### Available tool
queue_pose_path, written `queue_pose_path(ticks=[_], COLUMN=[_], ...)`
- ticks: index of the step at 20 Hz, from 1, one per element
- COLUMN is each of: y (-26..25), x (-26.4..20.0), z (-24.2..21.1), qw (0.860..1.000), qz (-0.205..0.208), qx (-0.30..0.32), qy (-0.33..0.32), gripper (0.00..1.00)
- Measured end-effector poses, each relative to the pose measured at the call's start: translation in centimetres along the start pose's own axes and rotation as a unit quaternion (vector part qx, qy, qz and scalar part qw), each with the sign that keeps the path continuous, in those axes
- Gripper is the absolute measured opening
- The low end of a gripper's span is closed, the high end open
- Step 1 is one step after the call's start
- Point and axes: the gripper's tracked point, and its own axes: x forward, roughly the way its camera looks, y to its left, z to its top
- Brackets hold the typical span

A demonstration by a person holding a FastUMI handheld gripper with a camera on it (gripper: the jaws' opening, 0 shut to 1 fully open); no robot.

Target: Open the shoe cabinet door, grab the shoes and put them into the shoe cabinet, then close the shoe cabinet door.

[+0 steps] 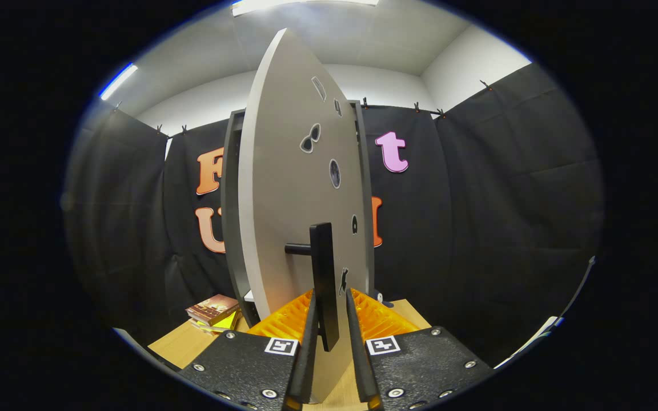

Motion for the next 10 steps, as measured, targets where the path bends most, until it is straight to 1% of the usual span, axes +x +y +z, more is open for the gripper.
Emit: queue_pose_path(ticks=[5,10], y=[-3.3,-6.4], x=[-0.7,-1.0], z=[0.4,1.3], qw=[1.000,0.999], qz=[-0.014,-0.018], qx=[0.008,0.005], qy=[-0.008,-0.025], gripper=[0.30,0.29])
